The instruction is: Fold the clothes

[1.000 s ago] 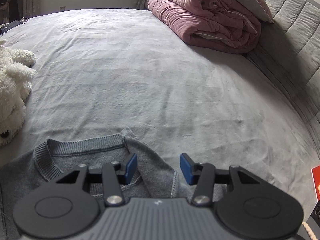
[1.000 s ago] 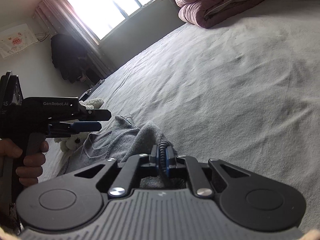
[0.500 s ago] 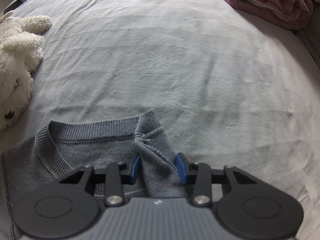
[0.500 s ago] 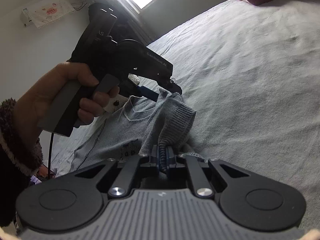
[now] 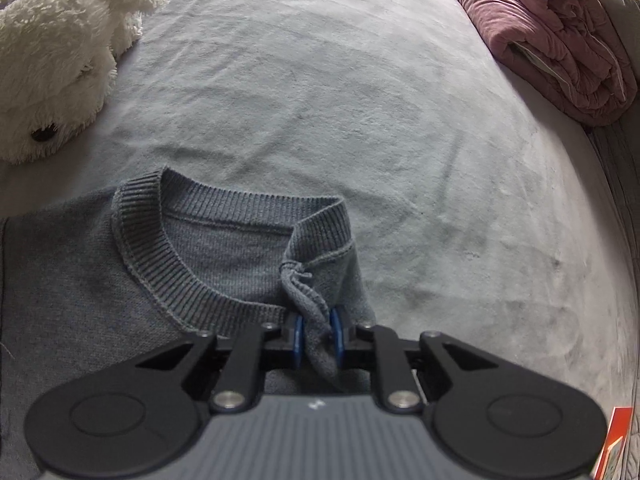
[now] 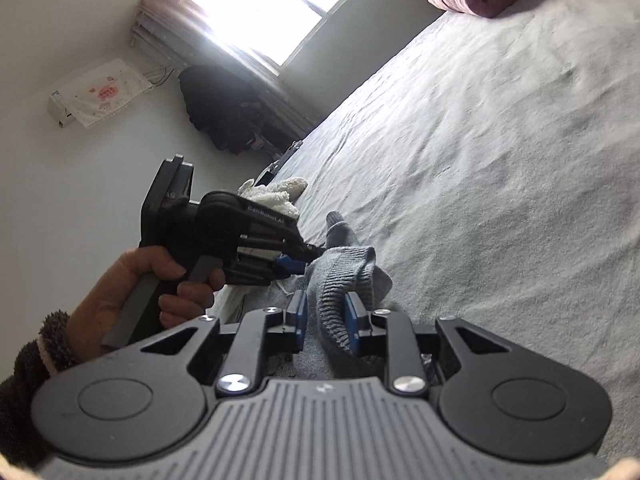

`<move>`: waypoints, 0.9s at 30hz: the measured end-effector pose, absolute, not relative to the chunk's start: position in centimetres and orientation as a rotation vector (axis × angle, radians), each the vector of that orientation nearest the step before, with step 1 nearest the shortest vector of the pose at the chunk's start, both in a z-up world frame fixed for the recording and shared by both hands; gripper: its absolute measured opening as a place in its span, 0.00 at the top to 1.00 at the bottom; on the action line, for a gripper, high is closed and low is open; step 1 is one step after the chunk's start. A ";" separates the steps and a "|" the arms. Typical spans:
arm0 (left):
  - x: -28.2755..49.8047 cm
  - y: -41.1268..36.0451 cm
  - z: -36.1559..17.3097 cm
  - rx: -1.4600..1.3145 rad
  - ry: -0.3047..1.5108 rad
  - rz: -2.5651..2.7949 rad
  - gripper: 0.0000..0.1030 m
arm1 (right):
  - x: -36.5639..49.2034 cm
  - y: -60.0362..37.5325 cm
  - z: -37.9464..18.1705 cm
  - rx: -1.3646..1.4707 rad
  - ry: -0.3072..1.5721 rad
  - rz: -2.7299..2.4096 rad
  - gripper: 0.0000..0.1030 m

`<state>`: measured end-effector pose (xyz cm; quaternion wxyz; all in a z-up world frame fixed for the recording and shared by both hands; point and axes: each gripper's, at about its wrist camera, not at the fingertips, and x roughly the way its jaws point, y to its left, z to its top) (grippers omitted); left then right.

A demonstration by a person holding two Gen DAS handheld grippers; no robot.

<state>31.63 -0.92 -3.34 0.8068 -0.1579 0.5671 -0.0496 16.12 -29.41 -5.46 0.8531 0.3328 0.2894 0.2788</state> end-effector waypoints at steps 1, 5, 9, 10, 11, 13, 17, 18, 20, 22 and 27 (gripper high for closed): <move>31.5 -0.8 -3.3 -0.338 1.212 -0.108 0.85 | 16.1 -29.4 -5.4 0.685 0.601 0.556 0.50; 31.1 -0.3 -3.2 -0.333 1.210 -0.116 0.84 | 16.9 -28.7 -6.0 0.647 0.614 0.468 0.46; 30.8 0.0 -3.2 -0.331 1.210 -0.123 0.84 | 17.9 -27.3 -6.9 0.610 0.663 0.449 0.46; 30.8 0.2 -3.1 -0.336 1.212 -0.124 0.84 | 17.9 -26.9 -6.9 0.590 0.658 0.452 0.46; 30.8 0.4 -3.1 -0.342 1.214 -0.126 0.85 | 17.8 -26.7 -6.8 0.571 0.657 0.459 0.55; 30.9 0.5 -2.8 -0.360 1.208 -0.130 0.88 | 17.6 -26.5 -6.6 0.547 0.653 0.473 0.79; 31.3 0.1 -1.8 -0.402 1.145 -0.184 0.92 | 17.1 -27.1 -5.8 0.528 0.595 0.430 0.90; 31.5 -0.2 -1.5 -0.417 1.127 -0.200 0.92 | 16.9 -27.4 -5.6 0.526 0.580 0.413 0.91; 31.8 -0.7 -1.1 -0.446 1.091 -0.233 0.92 | 16.5 -28.0 -5.3 0.514 0.549 0.369 0.91; 32.2 -1.4 -0.8 -0.471 1.070 -0.261 0.93 | 16.3 -28.4 -4.8 0.473 0.519 0.304 0.91; 33.6 -4.0 -0.8 -0.482 1.027 -0.294 0.94 | 15.6 -29.4 -3.8 0.322 0.442 0.103 0.92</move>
